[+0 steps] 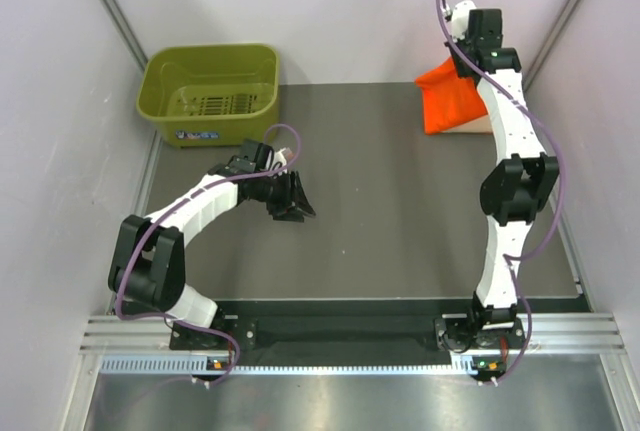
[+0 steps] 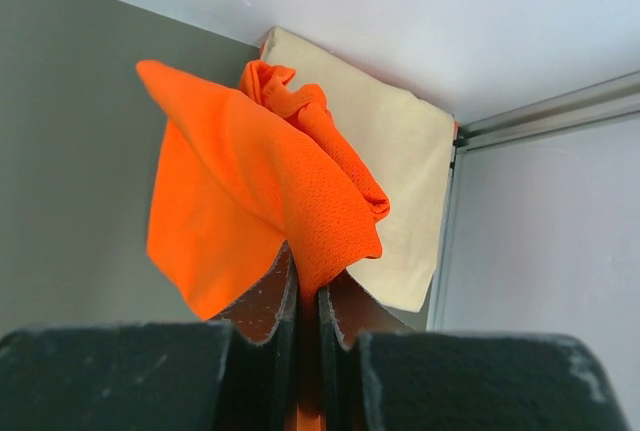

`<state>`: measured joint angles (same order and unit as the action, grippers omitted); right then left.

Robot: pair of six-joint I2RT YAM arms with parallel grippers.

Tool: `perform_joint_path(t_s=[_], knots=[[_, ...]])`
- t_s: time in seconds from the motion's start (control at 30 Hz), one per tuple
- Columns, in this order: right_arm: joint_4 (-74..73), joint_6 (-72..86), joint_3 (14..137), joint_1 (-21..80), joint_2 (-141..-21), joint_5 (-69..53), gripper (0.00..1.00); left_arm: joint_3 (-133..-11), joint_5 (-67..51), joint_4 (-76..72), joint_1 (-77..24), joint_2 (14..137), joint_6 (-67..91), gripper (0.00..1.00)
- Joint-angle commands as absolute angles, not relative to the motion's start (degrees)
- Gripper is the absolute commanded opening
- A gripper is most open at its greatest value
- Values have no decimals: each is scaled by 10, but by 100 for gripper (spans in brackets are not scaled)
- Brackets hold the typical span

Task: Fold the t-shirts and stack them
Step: Neatly place the folded tshirt to the corner

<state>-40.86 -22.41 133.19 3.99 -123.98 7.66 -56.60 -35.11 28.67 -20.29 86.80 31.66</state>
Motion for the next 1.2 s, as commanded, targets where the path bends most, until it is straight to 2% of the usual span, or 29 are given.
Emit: perform_joint_path(t_s=[0.0,0.53,1.17], knots=[[-388,-234,1353,33,-1187,73,0,-562,-365,268,-200,870,316,48],[-379,-239,1321,13,-1157,64,0,-566,-367,271,-200,877,316,48],[-368,-231,1355,-18,-1230,50,0,-584,-366,275,-200,904,311,48]])
